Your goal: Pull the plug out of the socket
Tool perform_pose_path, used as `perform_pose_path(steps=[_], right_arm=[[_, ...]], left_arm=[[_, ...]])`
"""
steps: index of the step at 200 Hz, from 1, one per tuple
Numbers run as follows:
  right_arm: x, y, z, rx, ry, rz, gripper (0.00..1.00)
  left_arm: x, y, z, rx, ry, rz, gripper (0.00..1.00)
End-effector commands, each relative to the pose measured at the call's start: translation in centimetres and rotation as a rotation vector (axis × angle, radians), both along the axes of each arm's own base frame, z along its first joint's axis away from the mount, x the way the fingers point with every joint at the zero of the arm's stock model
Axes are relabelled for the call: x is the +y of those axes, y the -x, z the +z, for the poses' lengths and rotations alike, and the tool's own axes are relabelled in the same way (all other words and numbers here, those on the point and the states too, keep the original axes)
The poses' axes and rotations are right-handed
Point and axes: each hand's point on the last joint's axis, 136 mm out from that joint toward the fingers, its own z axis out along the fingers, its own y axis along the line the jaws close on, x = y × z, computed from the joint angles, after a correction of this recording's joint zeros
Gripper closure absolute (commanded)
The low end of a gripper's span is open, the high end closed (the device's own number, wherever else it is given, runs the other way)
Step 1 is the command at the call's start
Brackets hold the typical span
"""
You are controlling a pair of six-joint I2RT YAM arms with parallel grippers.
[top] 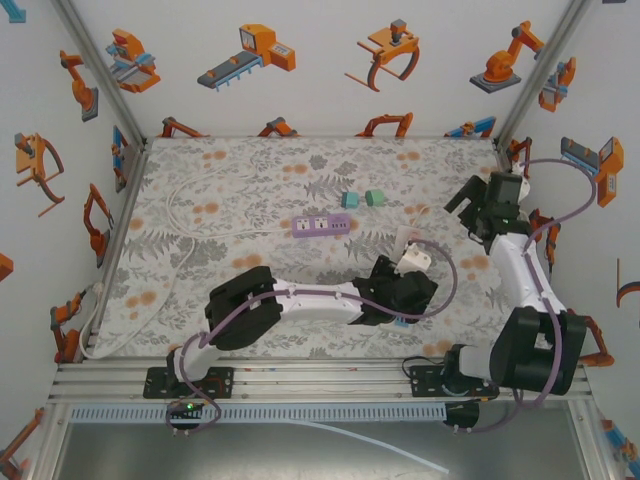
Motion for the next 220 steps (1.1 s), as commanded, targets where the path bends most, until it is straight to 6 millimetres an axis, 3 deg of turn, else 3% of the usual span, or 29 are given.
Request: perform_pose_path(steps=[1, 64, 88, 114, 134, 161, 180, 220], right_arm=[[-0.6, 1.2, -0.2, 0.021, 0.041, -0.018, 0.17], [-0.5, 2.0, 1.2, -0.013, 0.066, -0.008, 0.18], [-0.4, 2.1, 1.6, -0.023, 0.068, -0.001, 0.18], [-0.4, 2.2, 1.9, -0.027, 0.076, 0.003, 0.18], [-0.1, 2.4, 2.3, -0.035, 0.07, 0.017, 0.18], [0.4, 3.0, 3.0, -0.05, 0.059, 0.04, 0.18], [0.8, 3.6, 4.0, -0.075, 0.054, 0.053, 0.19], [1.2, 5.5, 6.8, -0.148, 0.081, 0.073, 0.18]], left_arm=[[0.0, -0.7, 0.1, -0.038, -0.047, 0.025, 0.03], [0.2, 0.2, -4.8, 0.061, -0.249, 0.003, 0.03], [0.6, 0.3, -5.3, 0.091, -0.241, 0.008, 0.0], [0.8, 0.7, -5.2, 0.141, -0.221, -0.016, 0.2], [1.5, 0.8, -4.9, 0.19, -0.218, -0.056, 0.25], [3.4, 0.6, -4.3, 0.246, -0.236, -0.17, 0.3], [4.9, 1.3, -3.9, 0.282, -0.252, -0.348, 0.3], [11.0, 2.0, -4.7, 0.29, -0.385, -0.673, 0.27]])
